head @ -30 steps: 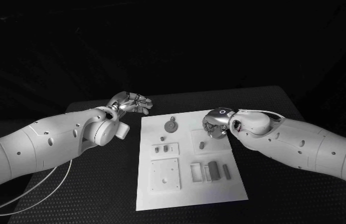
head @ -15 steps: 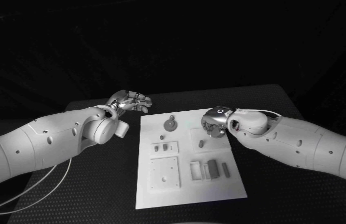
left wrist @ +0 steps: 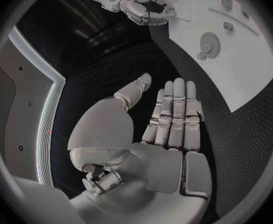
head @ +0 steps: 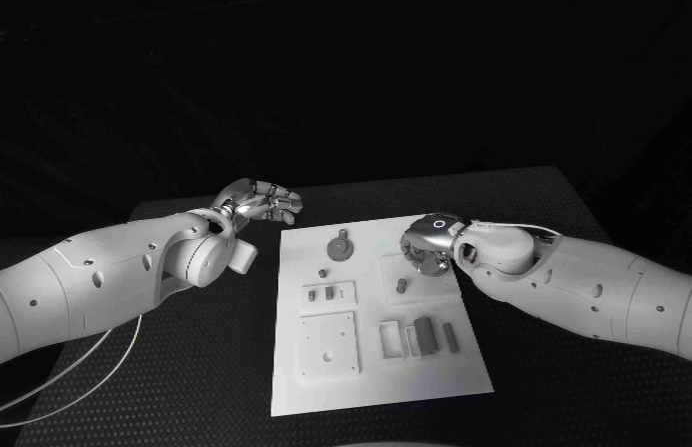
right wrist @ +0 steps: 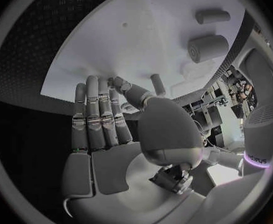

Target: Assemble the parts on the task board

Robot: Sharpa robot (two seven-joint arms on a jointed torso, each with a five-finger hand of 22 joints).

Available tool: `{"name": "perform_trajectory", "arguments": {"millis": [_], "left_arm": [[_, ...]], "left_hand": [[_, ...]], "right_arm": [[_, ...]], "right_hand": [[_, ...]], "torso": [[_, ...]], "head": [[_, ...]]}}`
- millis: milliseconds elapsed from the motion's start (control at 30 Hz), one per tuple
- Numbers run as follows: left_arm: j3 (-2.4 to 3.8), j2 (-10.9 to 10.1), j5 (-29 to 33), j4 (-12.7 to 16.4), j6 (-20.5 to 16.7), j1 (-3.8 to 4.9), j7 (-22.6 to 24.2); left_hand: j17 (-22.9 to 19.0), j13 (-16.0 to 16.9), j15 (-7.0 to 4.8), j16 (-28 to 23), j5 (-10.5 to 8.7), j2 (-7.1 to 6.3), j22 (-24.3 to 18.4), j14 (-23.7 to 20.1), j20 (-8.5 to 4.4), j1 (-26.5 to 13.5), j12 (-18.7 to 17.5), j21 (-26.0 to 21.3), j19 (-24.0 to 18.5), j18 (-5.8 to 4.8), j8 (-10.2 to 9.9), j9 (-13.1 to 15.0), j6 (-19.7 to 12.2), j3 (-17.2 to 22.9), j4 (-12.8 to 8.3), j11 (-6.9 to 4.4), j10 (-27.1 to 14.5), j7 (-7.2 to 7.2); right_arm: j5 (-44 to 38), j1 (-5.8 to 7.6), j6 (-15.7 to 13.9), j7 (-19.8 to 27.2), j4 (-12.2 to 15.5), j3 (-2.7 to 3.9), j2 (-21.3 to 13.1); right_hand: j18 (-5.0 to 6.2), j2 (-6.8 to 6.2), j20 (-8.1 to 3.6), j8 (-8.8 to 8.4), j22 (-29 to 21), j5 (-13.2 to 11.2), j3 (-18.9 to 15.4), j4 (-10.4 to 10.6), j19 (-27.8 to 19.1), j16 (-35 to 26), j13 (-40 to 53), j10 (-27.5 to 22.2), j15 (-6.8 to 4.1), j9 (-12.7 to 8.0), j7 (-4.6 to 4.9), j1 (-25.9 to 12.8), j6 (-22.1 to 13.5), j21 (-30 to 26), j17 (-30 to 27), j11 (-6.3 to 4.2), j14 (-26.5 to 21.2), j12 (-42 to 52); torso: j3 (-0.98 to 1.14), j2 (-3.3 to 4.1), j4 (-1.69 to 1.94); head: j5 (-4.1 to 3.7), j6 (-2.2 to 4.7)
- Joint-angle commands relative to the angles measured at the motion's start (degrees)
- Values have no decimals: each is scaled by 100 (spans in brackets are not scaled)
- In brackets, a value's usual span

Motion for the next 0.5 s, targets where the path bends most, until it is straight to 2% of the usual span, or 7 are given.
{"name": "perform_trajectory", "arguments": {"millis": [33,333,500], "left_arm": [[6,9,35,0,23,10,38],[6,14,35,-61,7,10,42],[6,13,36,-78,7,10,41]], "left_hand": [[11,-10,16,-37,30,-8,-10,34,25,-54,-11,18,10,-22,-9,-9,-48,-41,-6,-2,-44,7],[21,-14,15,-45,39,-8,-20,41,24,-55,-9,20,15,-21,-13,-12,-61,-42,-5,0,-50,13],[26,-16,14,-48,43,-7,-25,45,23,-54,-7,21,18,-20,-13,-12,-65,-42,-4,0,-51,15]], "right_arm": [[-102,-100,105,-50,-1,-66,-4],[-66,-98,-98,-95,124,-58,-62],[-39,-91,-153,-101,179,-26,-87]], "right_hand": [[118,-17,-6,29,12,-21,13,8,54,30,19,57,-4,16,4,62,49,37,23,3,52,13],[118,-31,-19,41,25,-21,10,8,92,30,47,95,-20,39,-9,61,76,40,66,-12,85,7],[118,-35,-22,42,28,-21,12,8,99,29,53,101,-22,44,-11,62,81,39,76,-15,90,4]], "torso": [[1,-1,-4],[-3,-2,-1],[-4,-2,-2]], "head": [[4,6],[10,24],[14,32]]}}
